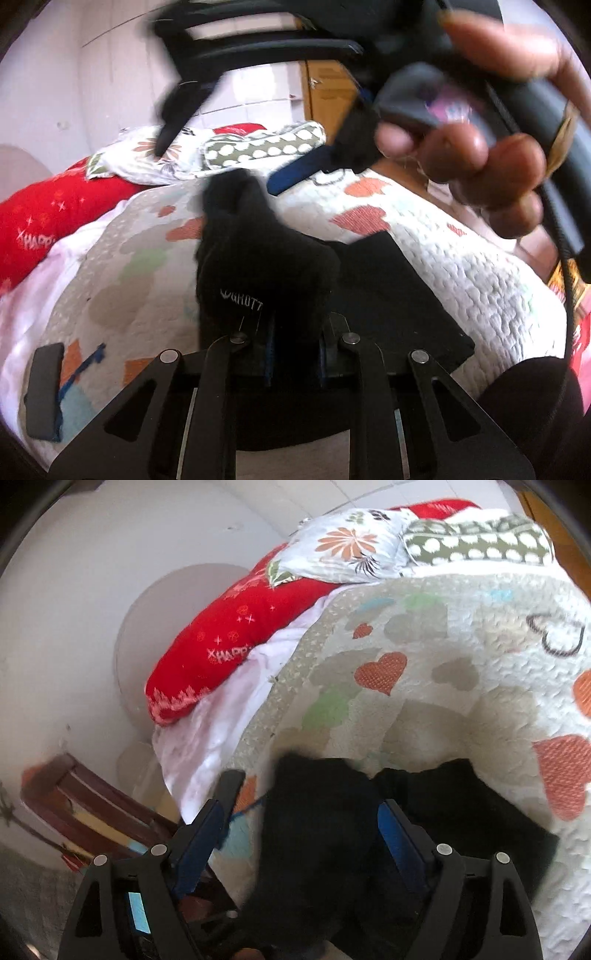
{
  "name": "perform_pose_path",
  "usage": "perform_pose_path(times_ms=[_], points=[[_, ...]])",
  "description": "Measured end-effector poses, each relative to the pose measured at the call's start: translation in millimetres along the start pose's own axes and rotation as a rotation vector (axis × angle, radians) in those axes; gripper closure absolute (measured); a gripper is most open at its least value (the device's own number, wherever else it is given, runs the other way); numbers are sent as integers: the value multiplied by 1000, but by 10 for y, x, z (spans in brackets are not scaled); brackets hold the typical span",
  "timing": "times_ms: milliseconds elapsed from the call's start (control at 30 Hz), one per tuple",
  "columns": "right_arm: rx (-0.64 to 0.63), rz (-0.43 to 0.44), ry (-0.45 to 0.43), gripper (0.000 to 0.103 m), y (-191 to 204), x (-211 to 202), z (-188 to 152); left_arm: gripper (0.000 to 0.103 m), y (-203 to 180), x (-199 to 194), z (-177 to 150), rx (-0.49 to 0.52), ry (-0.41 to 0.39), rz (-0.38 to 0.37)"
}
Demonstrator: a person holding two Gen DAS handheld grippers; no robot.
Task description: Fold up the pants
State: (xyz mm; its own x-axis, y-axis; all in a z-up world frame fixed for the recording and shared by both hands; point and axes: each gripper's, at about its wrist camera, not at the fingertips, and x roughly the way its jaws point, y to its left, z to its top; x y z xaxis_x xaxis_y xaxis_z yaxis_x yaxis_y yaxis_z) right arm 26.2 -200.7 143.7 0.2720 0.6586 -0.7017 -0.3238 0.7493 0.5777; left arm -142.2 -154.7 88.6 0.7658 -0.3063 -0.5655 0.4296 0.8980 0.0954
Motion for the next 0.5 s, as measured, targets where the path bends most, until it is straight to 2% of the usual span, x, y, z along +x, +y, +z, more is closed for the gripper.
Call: perform_pose_path(times_ms=[33,67,100,133,167,300,367,400,433,467,500], points=[[-28,-49,14,17,5,21,-37,87,-28,12,-16,4,3,0],[-28,-49,14,17,5,21,-37,87,-48,25,-17,6,6,0],[-49,-101,34,17,-20,45,-58,87,-60,28,-29,8,7,0],[-47,-205,86,17,-133,164,-133,87,-58,43,-30,11,9,2],[-21,-214,93,17,-198,175,-155,87,-72,34,-47,16,10,5],[142,-57,73,17,-505,168,-243,87,-78,41,-64,30,15,6],[135,-25,88,18,-552,256,-292,87,-130,65,-80,46,20,13],[98,-25,86,31,-531,300,-304,87,-153,62,-82,58,23,20],[64,-36,80,51,-495,316,-308,87,-160,71,-69,63,35,19],[40,-42,61,57,-469,291,-308,87,-152,60,-66,61,40,16],[25,-44,48,69,-429,250,-307,87,-119,17,-28,52,35,11]])
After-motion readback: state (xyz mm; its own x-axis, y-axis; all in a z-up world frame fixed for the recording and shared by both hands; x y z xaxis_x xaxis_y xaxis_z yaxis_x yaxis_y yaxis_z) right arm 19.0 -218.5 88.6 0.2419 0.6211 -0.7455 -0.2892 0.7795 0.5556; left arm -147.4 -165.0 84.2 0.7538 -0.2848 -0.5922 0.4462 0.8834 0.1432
